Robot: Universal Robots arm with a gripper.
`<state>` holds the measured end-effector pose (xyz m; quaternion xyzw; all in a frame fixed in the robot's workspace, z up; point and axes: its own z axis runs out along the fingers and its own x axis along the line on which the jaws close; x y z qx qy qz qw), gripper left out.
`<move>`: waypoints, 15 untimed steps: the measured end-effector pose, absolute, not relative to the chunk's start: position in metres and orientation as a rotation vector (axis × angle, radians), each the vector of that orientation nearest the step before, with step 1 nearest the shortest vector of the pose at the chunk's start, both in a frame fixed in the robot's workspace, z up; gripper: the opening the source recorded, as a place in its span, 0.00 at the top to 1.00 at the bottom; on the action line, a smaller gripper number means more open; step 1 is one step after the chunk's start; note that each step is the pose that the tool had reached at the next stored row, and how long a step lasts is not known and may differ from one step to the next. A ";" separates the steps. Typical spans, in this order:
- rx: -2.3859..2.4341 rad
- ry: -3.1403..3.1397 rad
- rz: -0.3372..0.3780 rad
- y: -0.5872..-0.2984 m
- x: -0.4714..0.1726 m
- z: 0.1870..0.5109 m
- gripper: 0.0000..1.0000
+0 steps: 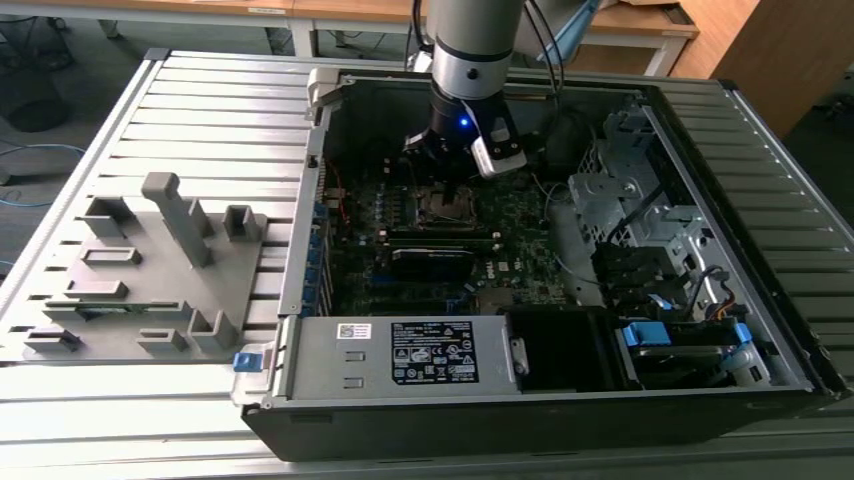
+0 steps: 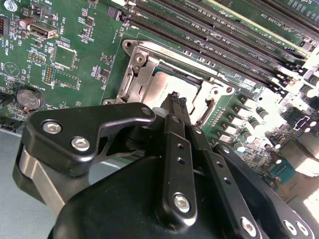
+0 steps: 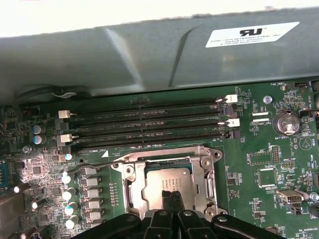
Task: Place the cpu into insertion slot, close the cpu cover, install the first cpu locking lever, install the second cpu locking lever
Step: 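Close the cpu cover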
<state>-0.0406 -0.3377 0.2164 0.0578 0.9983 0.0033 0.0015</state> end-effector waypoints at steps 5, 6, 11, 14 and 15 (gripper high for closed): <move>0.182 3.133 0.010 -0.338 -0.045 0.216 0.89; 0.181 3.133 0.010 -0.338 -0.047 0.216 0.89; 0.181 3.130 0.011 -0.338 -0.058 0.215 0.89; 0.181 3.130 0.011 -0.338 -0.061 0.213 0.89; 0.181 3.130 0.010 -0.338 -0.061 0.213 0.89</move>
